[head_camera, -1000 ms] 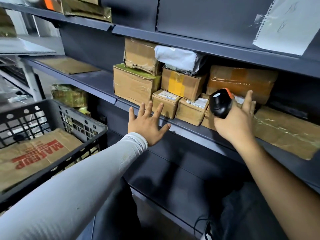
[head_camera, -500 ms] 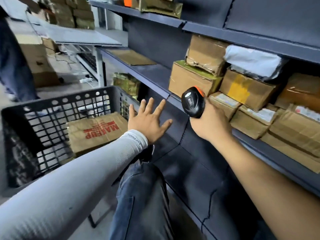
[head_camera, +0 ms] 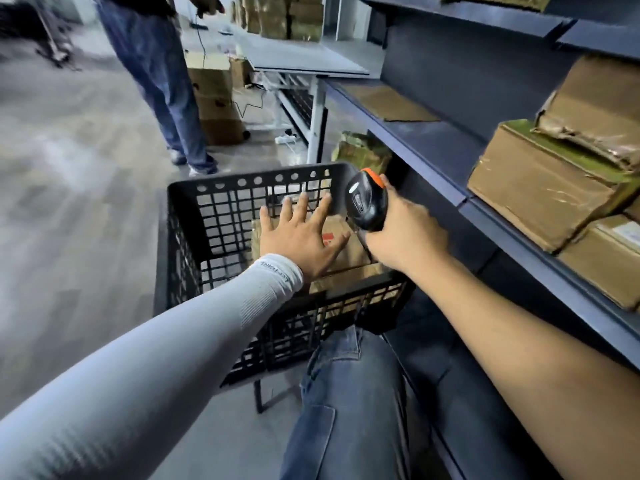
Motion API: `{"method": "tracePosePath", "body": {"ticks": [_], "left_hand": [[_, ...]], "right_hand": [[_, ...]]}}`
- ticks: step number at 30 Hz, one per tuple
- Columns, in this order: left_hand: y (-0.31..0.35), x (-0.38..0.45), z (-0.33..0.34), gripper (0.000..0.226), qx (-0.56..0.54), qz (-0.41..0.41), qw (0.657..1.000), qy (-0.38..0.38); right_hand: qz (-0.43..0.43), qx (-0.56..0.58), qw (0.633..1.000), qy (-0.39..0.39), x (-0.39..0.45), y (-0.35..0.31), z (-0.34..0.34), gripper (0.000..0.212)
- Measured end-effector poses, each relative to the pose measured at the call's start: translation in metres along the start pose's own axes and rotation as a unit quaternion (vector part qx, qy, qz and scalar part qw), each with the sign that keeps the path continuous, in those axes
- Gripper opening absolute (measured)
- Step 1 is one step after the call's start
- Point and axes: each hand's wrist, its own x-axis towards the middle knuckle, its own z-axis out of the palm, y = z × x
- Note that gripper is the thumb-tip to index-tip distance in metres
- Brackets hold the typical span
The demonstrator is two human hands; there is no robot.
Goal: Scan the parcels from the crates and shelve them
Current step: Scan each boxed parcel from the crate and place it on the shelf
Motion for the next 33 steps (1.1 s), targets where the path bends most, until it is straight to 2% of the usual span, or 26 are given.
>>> {"method": "tracePosePath", "body": {"ticks": [7, 11, 16, 21, 22, 24, 25, 29, 33], "left_hand": [[-0.041, 0.004, 0.001, 0.085, 0.018, -0.054, 0.998, -0.019], [-0.051, 0.006, 0.020, 0.089, 0.030, -0.049, 0.996, -0.066], [-0.042, 0.016, 0.049, 0.097, 0.052, 0.016, 0.986, -0.156], [-0.031, 0.029, 0.064, 0.107, 0.078, 0.077, 0.964, -0.242], [-0.030, 0.030, 0.066, 0.106, 0.090, 0.096, 0.959, -0.250], [-0.027, 0.031, 0.071, 0.102, 0.111, 0.153, 0.947, -0.258], [-0.025, 0.032, 0.074, 0.100, 0.115, 0.187, 0.941, -0.257], [-0.015, 0.034, 0.093, 0.091, 0.126, 0.290, 0.926, -0.204], [-0.011, 0.036, 0.095, 0.088, 0.120, 0.303, 0.917, -0.230]], "right_hand": [[-0.040, 0.016, 0.998, -0.046, 0.031, -0.039, 0.015, 0.088], [-0.039, -0.003, 0.994, -0.100, 0.057, -0.043, 0.035, 0.079], [-0.010, -0.046, 0.981, -0.190, 0.096, -0.037, 0.066, 0.051], [-0.014, -0.081, 0.962, -0.259, 0.121, -0.024, 0.096, 0.052], [-0.009, -0.082, 0.960, -0.266, 0.120, -0.025, 0.095, 0.045], [-0.006, -0.075, 0.958, -0.278, 0.119, -0.026, 0.088, 0.021], [-0.001, -0.071, 0.956, -0.285, 0.122, -0.024, 0.088, 0.017], [0.021, -0.055, 0.956, -0.287, 0.128, -0.016, 0.088, 0.032], [0.038, -0.043, 0.958, -0.280, 0.137, -0.010, 0.093, 0.023]]}}
